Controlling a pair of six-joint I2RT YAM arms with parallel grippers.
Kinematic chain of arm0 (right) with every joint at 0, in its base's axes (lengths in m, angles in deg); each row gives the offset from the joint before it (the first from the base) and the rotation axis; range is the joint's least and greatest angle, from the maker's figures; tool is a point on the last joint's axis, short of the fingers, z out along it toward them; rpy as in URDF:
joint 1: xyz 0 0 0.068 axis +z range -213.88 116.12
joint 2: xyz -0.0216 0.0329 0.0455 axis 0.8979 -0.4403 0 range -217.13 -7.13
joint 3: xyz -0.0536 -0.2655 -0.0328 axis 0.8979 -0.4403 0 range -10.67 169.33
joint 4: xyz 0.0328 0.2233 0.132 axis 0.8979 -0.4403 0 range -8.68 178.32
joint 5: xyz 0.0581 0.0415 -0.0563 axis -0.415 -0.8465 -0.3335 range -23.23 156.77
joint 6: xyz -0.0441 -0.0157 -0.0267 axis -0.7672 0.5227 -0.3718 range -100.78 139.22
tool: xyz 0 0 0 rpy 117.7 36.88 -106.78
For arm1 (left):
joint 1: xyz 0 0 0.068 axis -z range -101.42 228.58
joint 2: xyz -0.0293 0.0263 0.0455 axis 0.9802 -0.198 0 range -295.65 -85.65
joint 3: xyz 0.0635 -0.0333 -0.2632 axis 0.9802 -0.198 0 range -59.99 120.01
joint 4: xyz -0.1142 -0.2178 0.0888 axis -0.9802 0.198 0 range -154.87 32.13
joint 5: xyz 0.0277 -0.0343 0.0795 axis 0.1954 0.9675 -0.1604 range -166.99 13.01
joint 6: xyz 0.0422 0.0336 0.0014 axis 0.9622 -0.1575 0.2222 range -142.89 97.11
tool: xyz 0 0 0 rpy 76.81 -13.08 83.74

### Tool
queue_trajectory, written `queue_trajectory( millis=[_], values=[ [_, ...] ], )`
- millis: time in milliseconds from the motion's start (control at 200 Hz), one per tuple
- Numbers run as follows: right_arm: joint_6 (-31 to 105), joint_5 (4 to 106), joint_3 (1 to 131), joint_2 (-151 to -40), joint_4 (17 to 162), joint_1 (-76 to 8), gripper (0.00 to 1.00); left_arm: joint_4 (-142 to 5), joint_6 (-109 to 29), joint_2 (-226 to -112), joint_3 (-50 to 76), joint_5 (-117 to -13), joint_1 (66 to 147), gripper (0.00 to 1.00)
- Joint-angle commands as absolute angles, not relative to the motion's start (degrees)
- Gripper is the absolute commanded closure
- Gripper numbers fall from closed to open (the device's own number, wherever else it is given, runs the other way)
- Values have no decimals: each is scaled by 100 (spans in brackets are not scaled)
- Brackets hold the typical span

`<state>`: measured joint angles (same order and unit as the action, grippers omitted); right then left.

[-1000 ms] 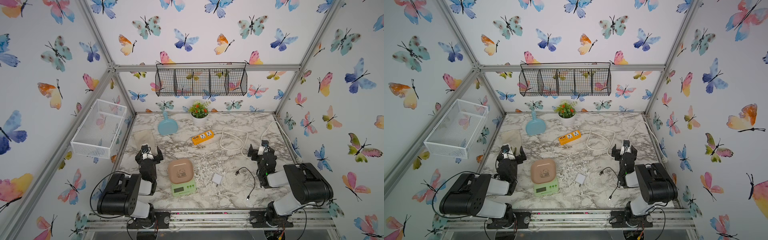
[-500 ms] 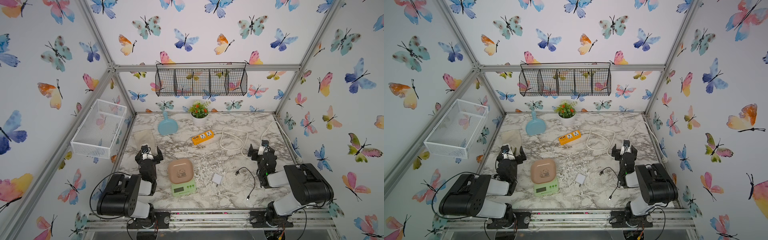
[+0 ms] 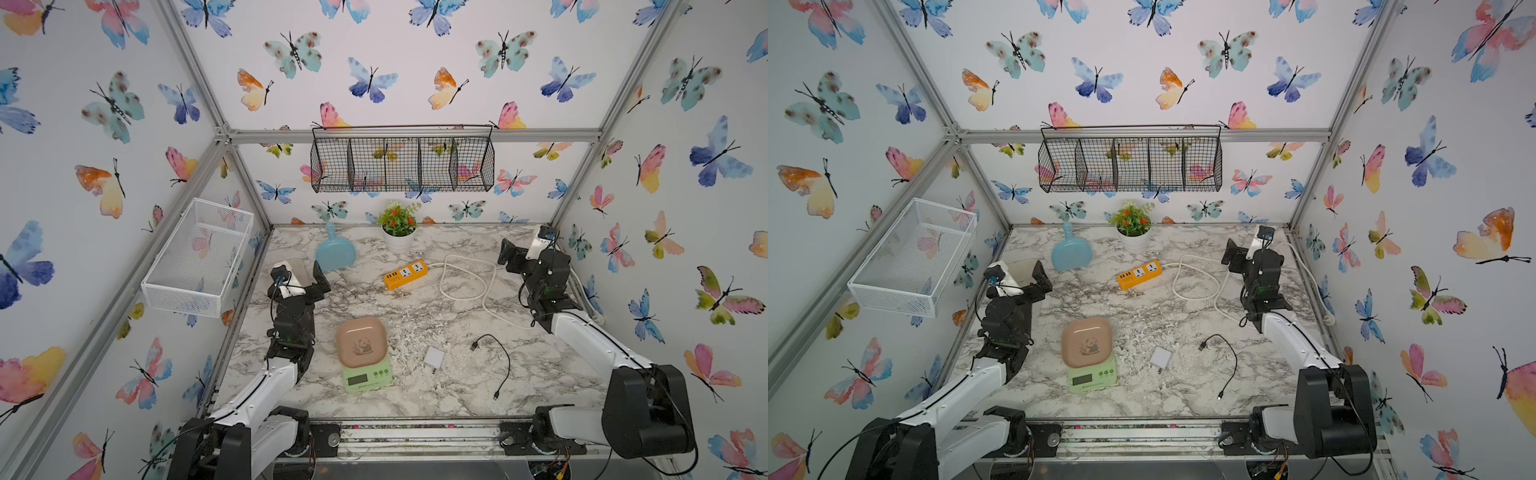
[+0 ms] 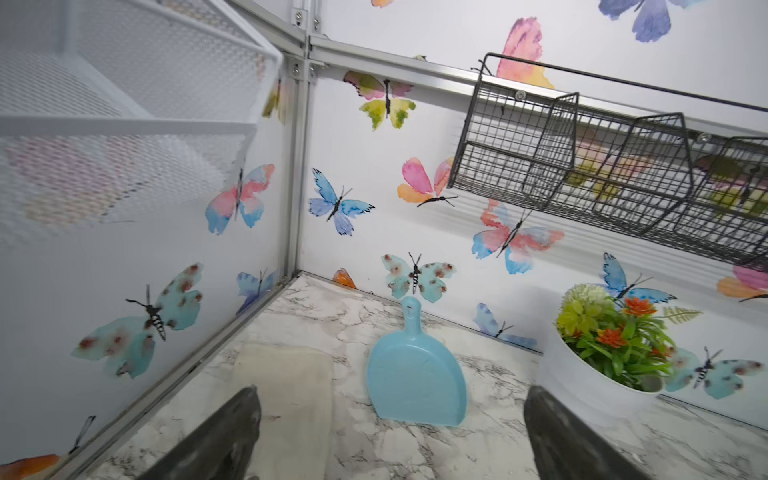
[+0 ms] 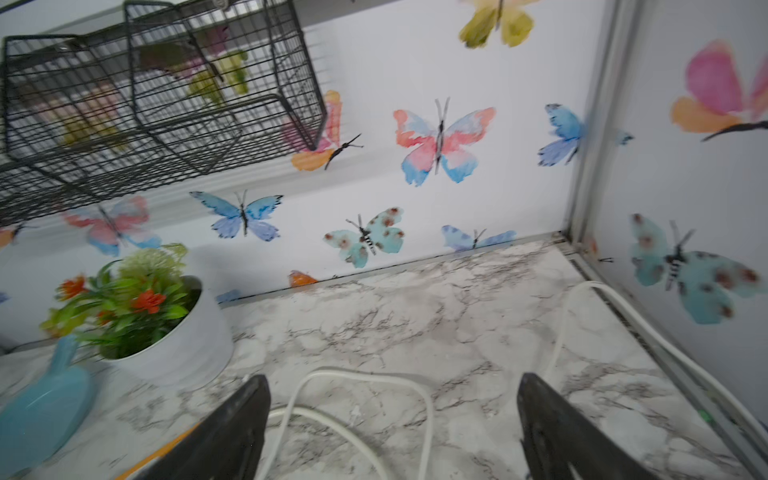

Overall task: Charge the electronic scale
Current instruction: Pick up the charging cable from the center of the board.

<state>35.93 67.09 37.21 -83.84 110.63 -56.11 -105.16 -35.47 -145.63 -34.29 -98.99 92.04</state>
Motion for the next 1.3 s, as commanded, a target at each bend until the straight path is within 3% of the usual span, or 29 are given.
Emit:
queue_trajectory(
  millis=[0,135,290,500,681,811,1296],
  values=[
    [4476,4637,3989,-8746,9594,-5599,11,-8589,-4212,-14843,-2851,-9435,9638,2],
    [4797,4269,4251,-9190,8659,-5129,10,-7396,-4596,-15258,-2283,-8650,9986,2],
    [4530,5148,4485,-9297,7177,-4300,9,-6684,-4729,-15644,-1805,-7695,10660,2],
    [4949,5869,3858,-8738,6540,-4212,12,-6654,-4506,-16291,-1309,-7600,12217,2],
    [5244,6138,3359,-8260,6511,-4215,23,-6729,-4279,-16865,-1104,-7941,12948,1],
    [5473,6082,3182,-8209,6430,-4175,32,-6904,-4207,-17160,-1054,-8164,13126,1],
    [6007,6439,2554,-8426,6784,-3930,40,-7815,-3873,-17591,-1029,-8355,13204,1]
  ],
)
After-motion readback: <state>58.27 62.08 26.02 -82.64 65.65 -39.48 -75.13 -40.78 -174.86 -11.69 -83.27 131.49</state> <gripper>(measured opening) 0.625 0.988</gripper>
